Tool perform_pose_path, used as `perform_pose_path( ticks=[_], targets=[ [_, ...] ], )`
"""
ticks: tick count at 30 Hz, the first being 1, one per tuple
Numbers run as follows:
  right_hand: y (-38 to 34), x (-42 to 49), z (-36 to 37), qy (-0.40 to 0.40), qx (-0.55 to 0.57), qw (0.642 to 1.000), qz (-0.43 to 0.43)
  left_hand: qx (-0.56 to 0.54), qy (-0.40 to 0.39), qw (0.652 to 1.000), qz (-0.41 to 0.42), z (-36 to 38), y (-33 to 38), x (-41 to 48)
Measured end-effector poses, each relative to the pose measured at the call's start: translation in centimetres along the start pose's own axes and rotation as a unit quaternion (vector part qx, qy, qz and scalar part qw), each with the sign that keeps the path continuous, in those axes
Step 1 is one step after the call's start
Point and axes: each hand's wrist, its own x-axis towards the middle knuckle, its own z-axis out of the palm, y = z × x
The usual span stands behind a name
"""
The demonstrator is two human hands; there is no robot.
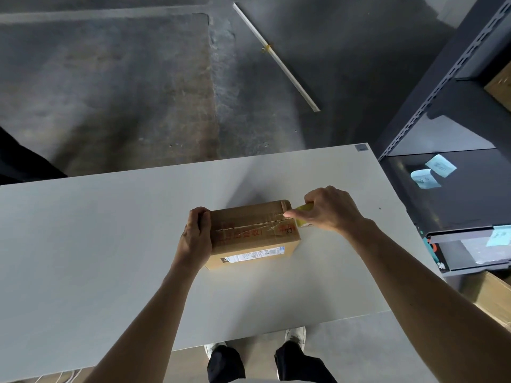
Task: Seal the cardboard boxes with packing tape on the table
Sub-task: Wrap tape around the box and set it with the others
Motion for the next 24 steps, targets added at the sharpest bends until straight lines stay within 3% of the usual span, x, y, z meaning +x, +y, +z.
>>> perform_pose_path(
  ticks=[16, 21, 24],
  targets=[
    [0.4, -0.2, 1.5, -0.05, 0.081, 0.994, 0.05, -0.016, -0.006, 1.0, -0.006, 0.3, -0.7, 0.5],
    [-0.8, -0.5, 3.5, 0.141, 0.071, 0.986, -0.048, -0.037, -0.013, 0.999, -0.016, 0.3, -0.4, 0.3],
    [-3.2, 0.1, 5.1, 0.176, 0.028, 0.979, -0.1, -0.046, -0.026, 0.998, -0.022, 0.1, -0.4, 0.2]
  ],
)
